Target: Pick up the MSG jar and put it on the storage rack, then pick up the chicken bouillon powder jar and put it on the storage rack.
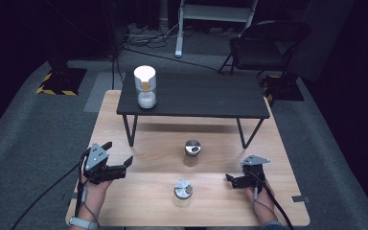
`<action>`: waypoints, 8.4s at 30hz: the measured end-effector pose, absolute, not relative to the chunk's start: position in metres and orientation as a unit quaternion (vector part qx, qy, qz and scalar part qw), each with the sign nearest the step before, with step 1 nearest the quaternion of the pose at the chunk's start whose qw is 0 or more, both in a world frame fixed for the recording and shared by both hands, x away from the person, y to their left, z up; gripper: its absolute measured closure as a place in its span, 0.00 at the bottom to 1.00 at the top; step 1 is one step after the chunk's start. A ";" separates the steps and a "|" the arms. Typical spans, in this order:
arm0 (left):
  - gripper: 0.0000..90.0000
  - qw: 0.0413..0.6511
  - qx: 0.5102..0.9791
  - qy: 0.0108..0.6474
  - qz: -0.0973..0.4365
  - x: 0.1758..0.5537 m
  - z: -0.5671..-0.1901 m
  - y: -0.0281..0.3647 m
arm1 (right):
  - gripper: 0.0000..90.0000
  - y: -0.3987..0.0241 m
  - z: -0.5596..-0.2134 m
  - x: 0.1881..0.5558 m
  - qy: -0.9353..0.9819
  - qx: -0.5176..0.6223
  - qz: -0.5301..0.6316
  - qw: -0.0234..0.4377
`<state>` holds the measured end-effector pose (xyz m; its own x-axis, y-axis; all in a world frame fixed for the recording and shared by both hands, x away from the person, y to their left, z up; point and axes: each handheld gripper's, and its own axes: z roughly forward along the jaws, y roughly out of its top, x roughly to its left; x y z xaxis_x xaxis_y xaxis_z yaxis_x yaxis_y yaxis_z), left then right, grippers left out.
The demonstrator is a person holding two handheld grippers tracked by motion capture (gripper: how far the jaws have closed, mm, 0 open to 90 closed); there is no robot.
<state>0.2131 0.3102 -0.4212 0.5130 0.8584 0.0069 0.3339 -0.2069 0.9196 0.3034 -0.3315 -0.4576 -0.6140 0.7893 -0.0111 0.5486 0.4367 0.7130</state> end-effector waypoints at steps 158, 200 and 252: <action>0.02 0.321 0.789 0.489 0.188 0.261 -0.459 0.296 | 0.02 -0.244 -0.439 0.216 0.775 0.253 0.556 0.163; 0.02 0.321 0.789 0.489 0.187 0.261 -0.459 0.296 | 0.34 -0.201 -0.482 0.194 0.802 0.276 0.499 0.175; 0.01 0.321 0.791 0.487 0.186 0.262 -0.459 0.297 | 0.34 -0.207 -0.302 0.284 0.762 0.314 0.519 0.225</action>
<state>0.2621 0.2968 -0.4586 0.4566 0.8895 -0.0180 0.6499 -0.3196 0.6895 0.2842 -0.2066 -0.3017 -0.7013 0.7126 -0.0164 0.2462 0.2638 0.9326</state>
